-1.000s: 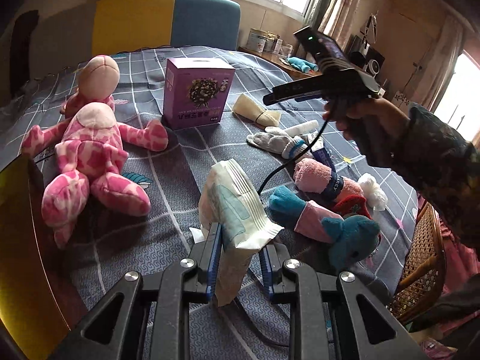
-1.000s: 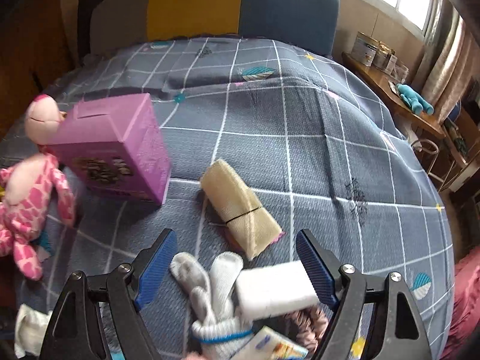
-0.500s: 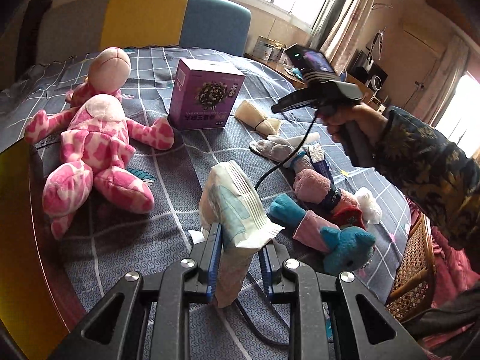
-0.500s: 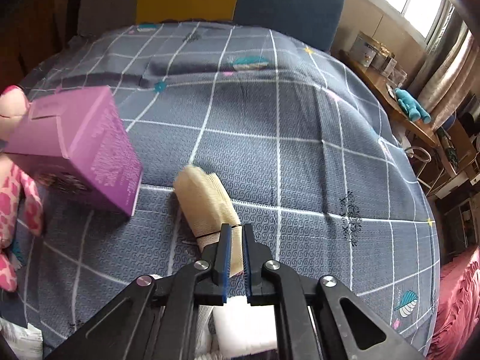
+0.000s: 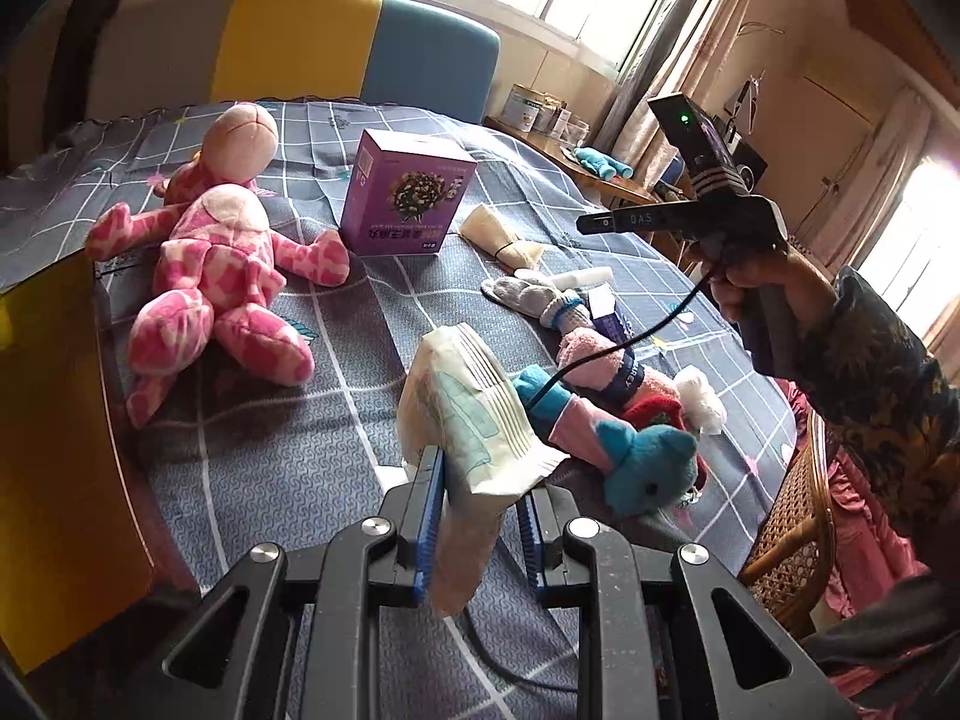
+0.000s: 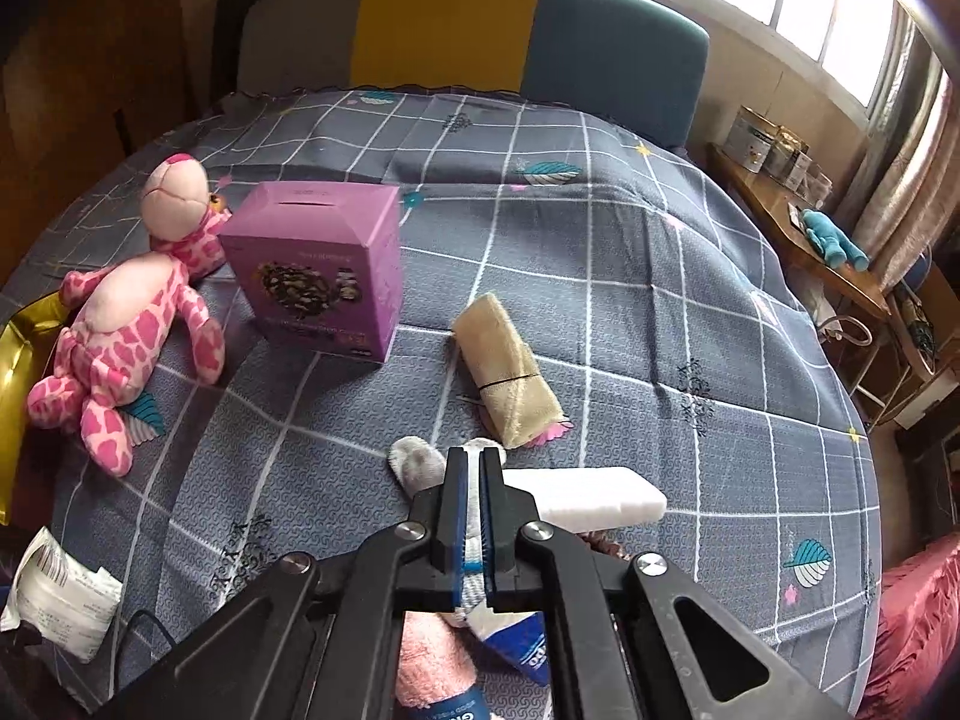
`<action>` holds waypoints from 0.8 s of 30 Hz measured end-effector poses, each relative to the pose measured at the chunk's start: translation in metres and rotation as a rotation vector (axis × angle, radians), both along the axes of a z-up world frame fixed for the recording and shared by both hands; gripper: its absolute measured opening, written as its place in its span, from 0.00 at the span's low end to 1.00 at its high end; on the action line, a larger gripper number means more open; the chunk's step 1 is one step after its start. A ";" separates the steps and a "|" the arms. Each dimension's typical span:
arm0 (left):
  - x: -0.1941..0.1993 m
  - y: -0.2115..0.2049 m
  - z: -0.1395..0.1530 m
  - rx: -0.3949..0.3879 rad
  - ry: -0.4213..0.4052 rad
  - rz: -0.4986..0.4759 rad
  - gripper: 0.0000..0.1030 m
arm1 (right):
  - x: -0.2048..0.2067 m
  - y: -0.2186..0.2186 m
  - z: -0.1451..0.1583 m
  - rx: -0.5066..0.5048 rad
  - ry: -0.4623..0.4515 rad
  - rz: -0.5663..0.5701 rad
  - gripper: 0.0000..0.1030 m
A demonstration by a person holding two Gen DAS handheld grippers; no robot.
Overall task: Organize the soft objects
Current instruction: 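Carry both items to the gold tray and open the left gripper over it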
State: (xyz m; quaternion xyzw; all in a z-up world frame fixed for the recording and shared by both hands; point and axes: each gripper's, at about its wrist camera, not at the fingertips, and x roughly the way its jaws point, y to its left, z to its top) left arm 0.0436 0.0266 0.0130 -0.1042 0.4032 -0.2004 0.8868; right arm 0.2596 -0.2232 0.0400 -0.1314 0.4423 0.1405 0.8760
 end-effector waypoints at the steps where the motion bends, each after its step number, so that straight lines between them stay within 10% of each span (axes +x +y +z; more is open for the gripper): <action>1: -0.003 0.000 0.000 0.004 -0.001 0.001 0.23 | 0.008 -0.005 -0.003 0.023 0.013 -0.003 0.06; 3: -0.006 0.002 -0.001 -0.001 0.006 0.002 0.23 | 0.024 -0.011 -0.011 0.023 0.028 -0.038 0.41; 8: -0.010 0.005 0.000 -0.015 0.009 0.006 0.23 | 0.071 -0.002 -0.044 -0.038 0.104 -0.055 0.64; 15: -0.004 0.009 0.000 -0.040 0.021 0.001 0.23 | 0.123 0.026 -0.085 -0.209 0.162 -0.003 0.65; 17: -0.002 0.010 0.002 -0.052 0.019 -0.003 0.23 | 0.128 0.028 -0.094 -0.187 0.199 0.008 0.47; 24: -0.004 0.024 0.016 -0.097 -0.011 0.017 0.23 | 0.096 0.025 -0.059 -0.179 0.059 -0.021 0.44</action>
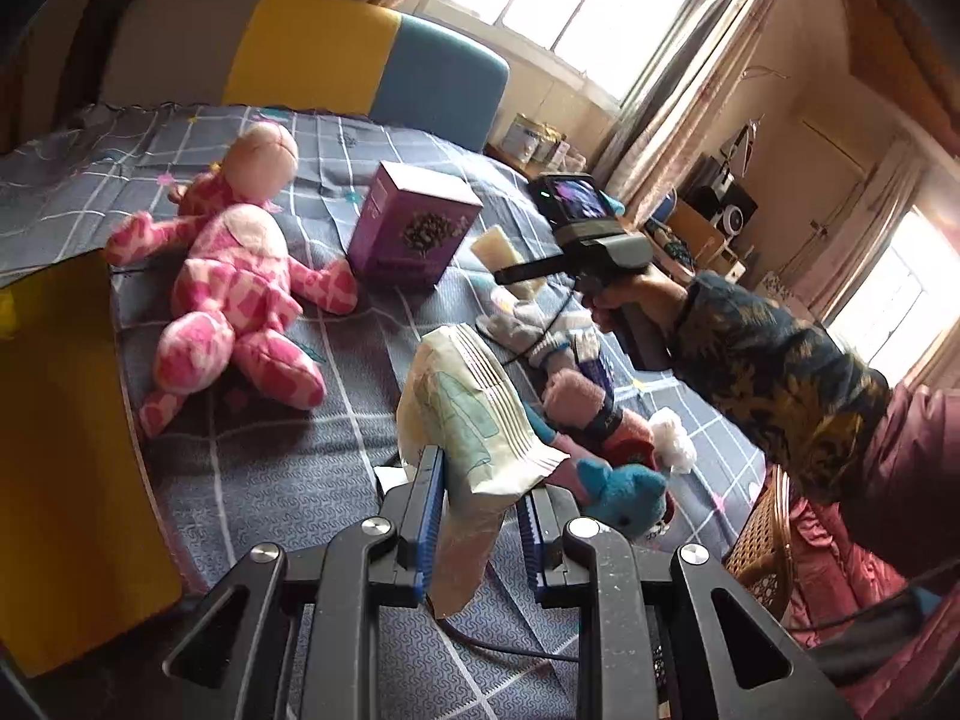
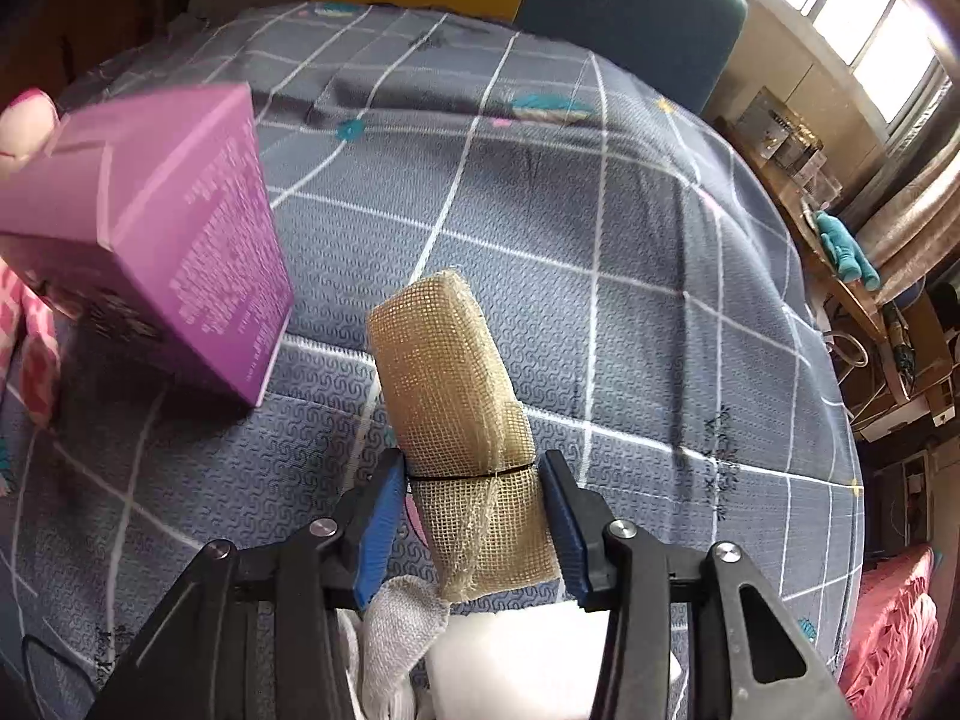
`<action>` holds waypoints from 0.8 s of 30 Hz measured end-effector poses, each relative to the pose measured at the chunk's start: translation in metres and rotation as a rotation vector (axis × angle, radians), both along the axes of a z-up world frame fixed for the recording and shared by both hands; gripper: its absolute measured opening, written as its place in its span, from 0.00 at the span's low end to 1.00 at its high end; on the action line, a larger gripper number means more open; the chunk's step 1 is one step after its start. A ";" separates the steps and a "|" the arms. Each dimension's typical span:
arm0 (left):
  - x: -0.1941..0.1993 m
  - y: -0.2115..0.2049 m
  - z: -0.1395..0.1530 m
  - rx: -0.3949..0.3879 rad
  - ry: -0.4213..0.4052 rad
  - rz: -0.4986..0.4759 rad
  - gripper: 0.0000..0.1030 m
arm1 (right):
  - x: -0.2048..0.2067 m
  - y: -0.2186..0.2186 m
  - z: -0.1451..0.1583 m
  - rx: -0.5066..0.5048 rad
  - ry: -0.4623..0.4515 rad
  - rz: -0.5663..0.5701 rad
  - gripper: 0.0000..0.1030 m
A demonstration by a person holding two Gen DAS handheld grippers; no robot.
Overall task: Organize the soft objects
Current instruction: 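Carry both items to the gold tray and open the left gripper over it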
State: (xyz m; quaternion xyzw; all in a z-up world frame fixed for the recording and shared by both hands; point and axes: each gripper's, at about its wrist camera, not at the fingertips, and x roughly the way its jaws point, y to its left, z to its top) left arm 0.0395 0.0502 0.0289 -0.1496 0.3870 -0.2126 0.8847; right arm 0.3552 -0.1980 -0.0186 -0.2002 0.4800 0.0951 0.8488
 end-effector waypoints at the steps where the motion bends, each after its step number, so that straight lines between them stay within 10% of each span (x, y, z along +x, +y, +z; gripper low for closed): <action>1: -0.001 0.004 0.004 -0.005 -0.008 0.011 0.23 | -0.008 -0.002 0.011 0.011 -0.032 -0.005 0.44; 12: -0.033 0.095 0.044 0.006 -0.071 0.305 0.23 | -0.118 0.001 0.105 0.156 -0.208 0.024 0.44; 24: 0.028 0.182 0.016 0.152 0.088 0.588 0.32 | -0.234 0.095 0.056 0.288 -0.066 0.239 0.44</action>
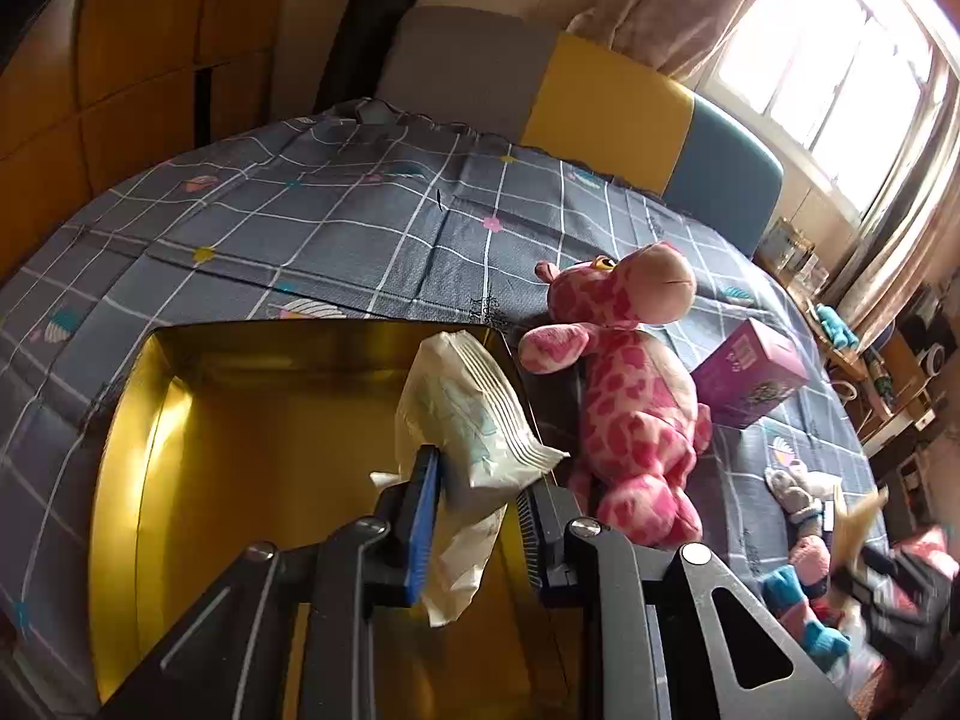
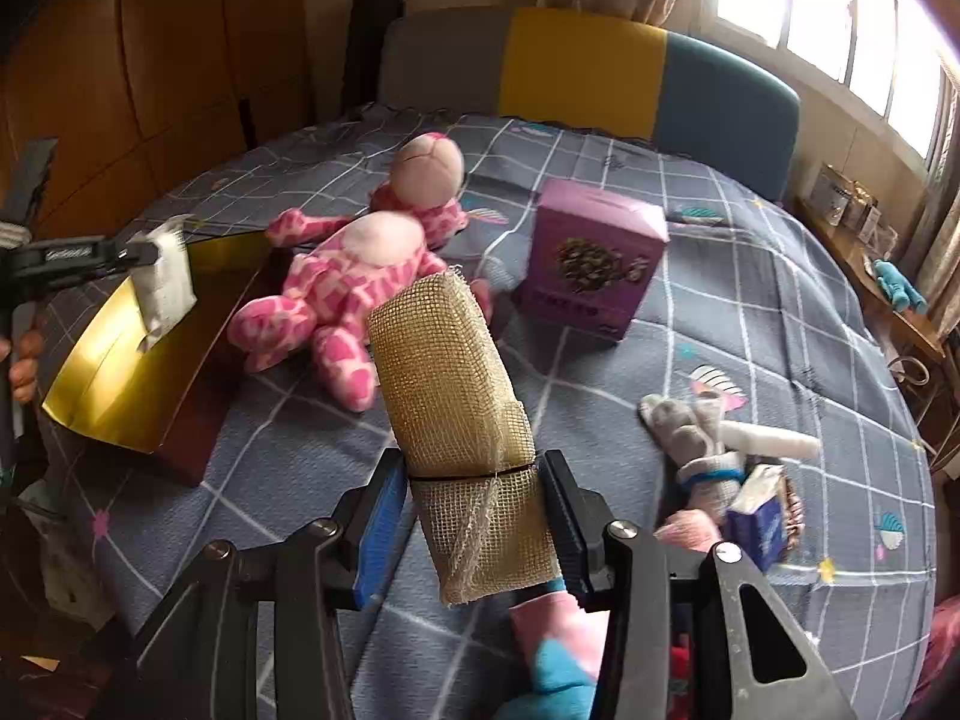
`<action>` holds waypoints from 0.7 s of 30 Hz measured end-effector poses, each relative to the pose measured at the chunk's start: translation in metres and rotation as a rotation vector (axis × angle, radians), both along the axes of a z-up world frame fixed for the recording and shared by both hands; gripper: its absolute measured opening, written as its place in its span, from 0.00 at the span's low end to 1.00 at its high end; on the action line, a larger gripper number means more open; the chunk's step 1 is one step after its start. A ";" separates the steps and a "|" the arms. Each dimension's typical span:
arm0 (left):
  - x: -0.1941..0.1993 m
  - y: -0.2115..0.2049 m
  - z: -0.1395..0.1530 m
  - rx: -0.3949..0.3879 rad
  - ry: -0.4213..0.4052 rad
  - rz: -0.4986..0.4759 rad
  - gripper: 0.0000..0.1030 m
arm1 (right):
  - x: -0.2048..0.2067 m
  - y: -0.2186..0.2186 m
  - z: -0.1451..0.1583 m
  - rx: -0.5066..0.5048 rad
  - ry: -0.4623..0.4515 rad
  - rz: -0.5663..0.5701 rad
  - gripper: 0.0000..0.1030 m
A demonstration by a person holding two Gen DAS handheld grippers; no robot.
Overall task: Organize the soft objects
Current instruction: 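Carry both items to the gold tray and open the left gripper over it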
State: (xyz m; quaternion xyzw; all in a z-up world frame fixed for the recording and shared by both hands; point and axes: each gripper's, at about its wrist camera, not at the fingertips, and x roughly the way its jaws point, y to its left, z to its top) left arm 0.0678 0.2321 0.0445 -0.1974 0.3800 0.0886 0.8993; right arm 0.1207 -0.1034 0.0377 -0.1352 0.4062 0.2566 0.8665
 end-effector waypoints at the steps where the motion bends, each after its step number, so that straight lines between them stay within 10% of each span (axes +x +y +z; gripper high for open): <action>1: 0.007 0.002 -0.003 0.008 0.010 -0.001 0.40 | -0.004 0.007 -0.005 0.010 0.017 0.008 0.44; 3: 0.022 0.004 -0.011 0.009 0.021 0.013 0.67 | -0.014 0.017 -0.015 0.024 0.046 0.015 0.44; 21: -0.068 -0.040 -0.021 0.126 0.020 0.107 0.75 | -0.056 0.082 -0.024 0.077 0.099 0.155 0.44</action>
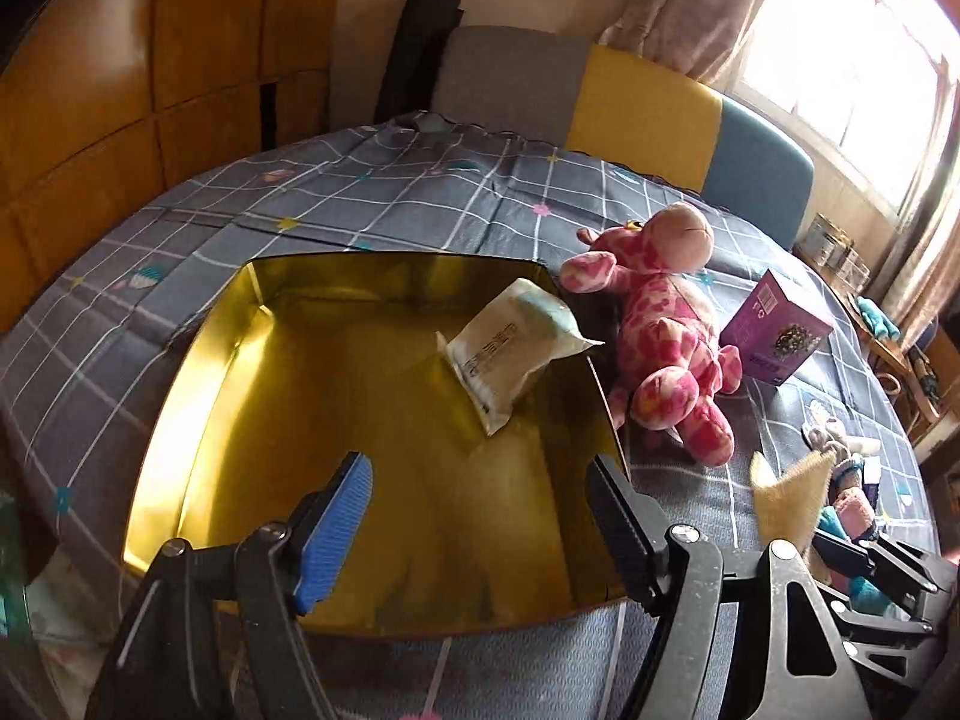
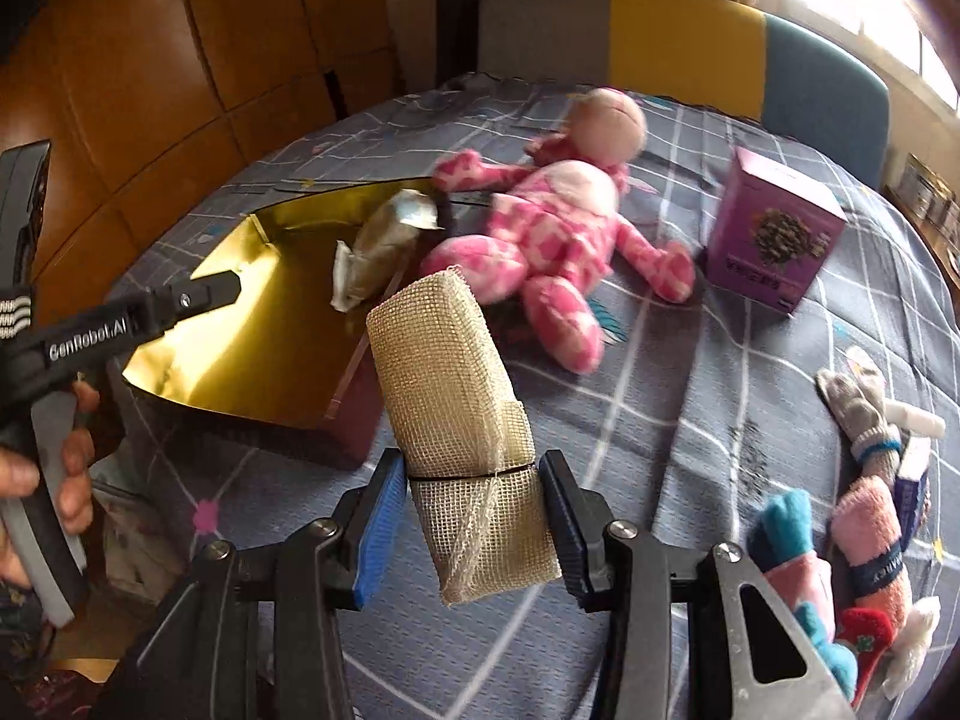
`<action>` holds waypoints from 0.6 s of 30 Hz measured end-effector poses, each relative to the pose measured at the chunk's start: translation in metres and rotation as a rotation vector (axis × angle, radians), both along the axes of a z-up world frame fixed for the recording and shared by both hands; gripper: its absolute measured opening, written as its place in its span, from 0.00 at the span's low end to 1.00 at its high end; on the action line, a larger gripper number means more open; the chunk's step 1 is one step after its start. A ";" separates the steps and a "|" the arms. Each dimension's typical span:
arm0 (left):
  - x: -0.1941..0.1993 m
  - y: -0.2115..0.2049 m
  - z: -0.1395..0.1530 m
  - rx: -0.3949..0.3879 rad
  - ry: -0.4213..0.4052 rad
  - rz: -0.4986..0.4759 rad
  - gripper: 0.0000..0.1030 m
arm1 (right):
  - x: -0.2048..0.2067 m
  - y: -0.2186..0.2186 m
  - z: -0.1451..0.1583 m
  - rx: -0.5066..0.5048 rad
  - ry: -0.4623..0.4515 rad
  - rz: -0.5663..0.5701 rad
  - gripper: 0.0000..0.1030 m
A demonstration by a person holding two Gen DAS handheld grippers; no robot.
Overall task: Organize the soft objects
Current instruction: 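Lower the loofah into the gold tray and open the right gripper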
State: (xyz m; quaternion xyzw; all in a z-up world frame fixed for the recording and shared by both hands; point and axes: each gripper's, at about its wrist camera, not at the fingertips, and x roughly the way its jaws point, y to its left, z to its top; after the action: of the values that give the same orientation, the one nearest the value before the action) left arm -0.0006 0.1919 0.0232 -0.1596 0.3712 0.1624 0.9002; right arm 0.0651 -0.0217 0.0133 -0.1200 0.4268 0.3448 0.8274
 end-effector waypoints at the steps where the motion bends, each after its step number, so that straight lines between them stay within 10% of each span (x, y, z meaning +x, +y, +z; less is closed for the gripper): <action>1: -0.006 0.000 0.000 -0.001 -0.002 0.013 0.76 | -0.002 0.007 0.002 0.002 -0.005 0.013 0.44; 18: -0.068 0.018 0.015 0.043 -0.043 0.141 0.84 | 0.005 0.102 0.014 0.027 0.015 0.068 0.45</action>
State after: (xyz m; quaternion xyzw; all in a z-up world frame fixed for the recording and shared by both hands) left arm -0.0688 0.2102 0.0379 -0.1693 0.3363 0.2299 0.8974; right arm 0.0699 0.0800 0.0268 -0.1207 0.4241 0.3792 0.8135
